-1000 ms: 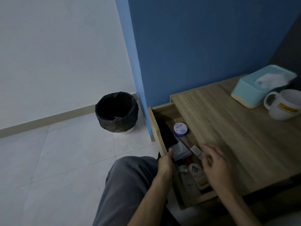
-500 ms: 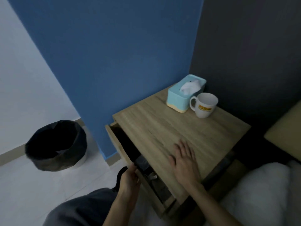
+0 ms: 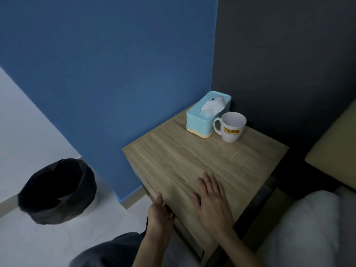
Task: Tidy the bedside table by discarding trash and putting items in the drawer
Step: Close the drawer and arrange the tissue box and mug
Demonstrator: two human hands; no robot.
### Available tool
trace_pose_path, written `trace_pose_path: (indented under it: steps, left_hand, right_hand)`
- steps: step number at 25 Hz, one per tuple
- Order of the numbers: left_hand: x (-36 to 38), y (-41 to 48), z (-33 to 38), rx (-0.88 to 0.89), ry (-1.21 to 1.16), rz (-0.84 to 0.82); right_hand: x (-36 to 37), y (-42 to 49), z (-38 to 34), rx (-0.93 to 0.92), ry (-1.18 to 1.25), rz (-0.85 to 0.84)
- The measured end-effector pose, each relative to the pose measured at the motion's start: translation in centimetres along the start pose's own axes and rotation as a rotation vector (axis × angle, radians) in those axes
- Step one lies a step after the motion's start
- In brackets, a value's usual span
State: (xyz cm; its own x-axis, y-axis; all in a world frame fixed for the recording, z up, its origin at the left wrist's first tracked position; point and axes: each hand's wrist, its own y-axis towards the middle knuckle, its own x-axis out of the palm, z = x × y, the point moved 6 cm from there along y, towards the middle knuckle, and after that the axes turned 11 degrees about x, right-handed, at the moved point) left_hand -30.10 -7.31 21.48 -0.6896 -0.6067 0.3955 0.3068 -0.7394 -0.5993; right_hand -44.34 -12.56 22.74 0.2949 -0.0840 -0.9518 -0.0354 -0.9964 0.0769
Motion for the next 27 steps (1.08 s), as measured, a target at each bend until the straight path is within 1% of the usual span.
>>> trace_pose_path:
  steps: [5,7,8,9,11,12,14,16,20,21,23,27]
  left_hand:
    - [0.2,0.5,-0.6,-0.018,-0.013,0.015]
    - [0.3,0.6,-1.2,-0.023,0.023,0.03]
    - [0.4,0.2,-1.3,0.013,0.082,0.064]
    - [0.7,-0.2,-0.8,0.087,0.193,0.101]
    - [2.0,-1.4,1.0,0.32,0.452,0.184]
    - [3.3,-2.2,2.0,0.425,0.529,0.186]
    - [6.3,-2.6,3.2,0.555,0.601,0.114]
    - [9.4,-2.0,4.5,0.651,0.67,0.003]
    - [16.0,1.2,7.8,0.859,0.889,-0.239]
    - [17.8,2.6,8.5,0.909,0.959,-0.305]
    - [20.9,4.9,9.9,0.978,1.106,-0.405]
    - [25.1,10.5,11.6,1.046,1.49,-0.5]
  right_hand:
    - [-0.2,-0.1,-0.2,-0.006,0.005,0.046]
    - [-0.1,-0.1,-0.1,-0.005,0.01,0.046]
    - [-0.1,-0.2,0.0,-0.01,0.01,0.047]
    - [-0.1,-0.2,0.0,-0.013,0.011,0.04]
    - [0.0,-0.2,0.0,-0.01,0.051,-0.005]
    - [0.2,0.1,0.1,-0.007,0.092,-0.023]
    - [0.8,0.5,0.4,0.001,0.204,-0.028]
    - [0.8,1.1,1.2,0.055,0.385,0.042]
    - [-1.5,4.2,5.3,0.35,0.789,0.239]
    - [-1.8,6.0,6.4,0.405,0.835,0.243]
    - [-2.6,9.5,8.1,0.498,0.852,0.179]
    - [-2.5,16.4,9.8,0.503,0.928,0.166]
